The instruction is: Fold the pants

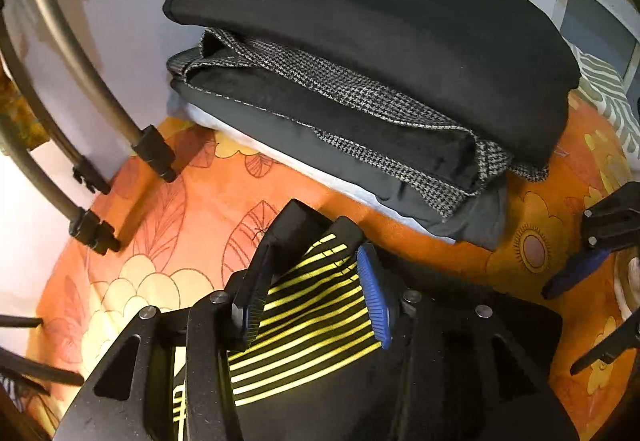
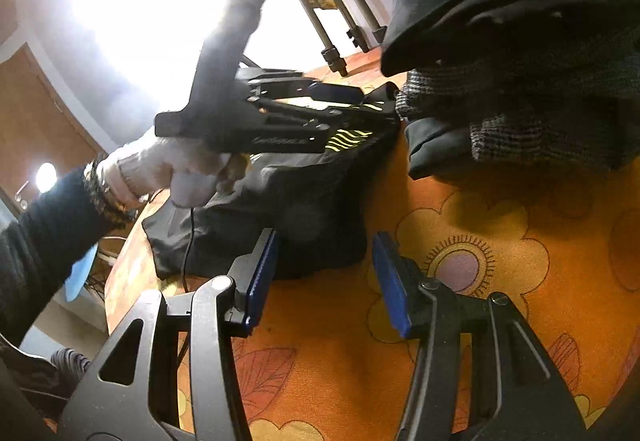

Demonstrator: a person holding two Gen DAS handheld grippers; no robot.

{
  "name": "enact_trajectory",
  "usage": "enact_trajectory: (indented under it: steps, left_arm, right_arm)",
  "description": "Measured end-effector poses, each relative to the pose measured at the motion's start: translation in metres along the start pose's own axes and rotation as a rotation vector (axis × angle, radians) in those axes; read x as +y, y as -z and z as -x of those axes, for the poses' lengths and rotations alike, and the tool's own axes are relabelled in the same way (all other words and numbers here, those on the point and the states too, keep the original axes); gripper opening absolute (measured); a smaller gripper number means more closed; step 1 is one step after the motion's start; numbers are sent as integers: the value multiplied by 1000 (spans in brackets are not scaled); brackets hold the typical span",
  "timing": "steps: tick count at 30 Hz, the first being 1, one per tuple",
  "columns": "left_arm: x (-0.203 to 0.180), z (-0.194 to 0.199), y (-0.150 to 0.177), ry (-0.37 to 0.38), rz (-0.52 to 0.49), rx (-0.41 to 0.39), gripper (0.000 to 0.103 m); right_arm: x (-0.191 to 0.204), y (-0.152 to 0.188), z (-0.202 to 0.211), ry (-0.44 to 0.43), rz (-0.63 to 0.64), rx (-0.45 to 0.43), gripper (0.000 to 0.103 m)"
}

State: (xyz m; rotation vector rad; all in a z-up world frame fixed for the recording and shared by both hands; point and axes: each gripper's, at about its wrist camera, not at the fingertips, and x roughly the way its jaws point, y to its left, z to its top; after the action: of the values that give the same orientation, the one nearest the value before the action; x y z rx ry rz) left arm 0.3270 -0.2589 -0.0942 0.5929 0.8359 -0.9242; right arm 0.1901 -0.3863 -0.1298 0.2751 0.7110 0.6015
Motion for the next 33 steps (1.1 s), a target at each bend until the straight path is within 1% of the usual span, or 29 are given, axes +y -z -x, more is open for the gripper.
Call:
enact_trajectory:
  steps: [1,4,6,8,10,11,15,16,18,20,22,24,28,31,33]
  left_arm:
    - [0,1,0,2,-4,0,43]
    - [1,1,4,26,-6,-5,36]
    - [1,1,8,43,-8,-13,29]
    - [1,3,12,60,4,-23,18]
    - [0,3,15,43,-1,-33,7]
    - [0,3,16,35,-6,-36,6]
    - [0,19,18,18,20,-70,5]
    - [2,25,16,-4,25,-92,4]
    - [8,35,15,-20,46,-118,4]
    - [15,35,13,-56,51,-124,4]
    - [19,29,11,-41,67,-114,4]
    - [18,17,9,-72,40,-93,4]
    - [17,4,9,-72,52,-80,4]
    - [16,1,9,-78,50,-71,4]
    - [17,-3,7,-84,52,-60,8]
  right_arm:
    - [0,0,0,2,2,0,52]
    - [-1,1,1,1,-9,-1,52]
    - [-2,1,1,3,-18,0,52]
    - [-2,1,1,6,-19,-1,52]
    - [-1,1,0,11,-16,-1,52]
    - [-1,1,1,12,-14,-1,52]
    - [-1,0,1,23,-18,-9,52]
    - [-1,0,2,26,-18,-11,52]
    - [0,-1,2,33,-13,-12,52]
    - [2,-2,1,39,-6,-5,52]
    - [2,-4,-3,50,-10,7,53]
    - [-1,-6,-7,48,-29,23,53]
    - [-10,-8,-15,18,-86,64,52]
    - [-10,-7,-21,-18,-105,93,52]
    - [-5,-5,-26,-41,-111,112,53]
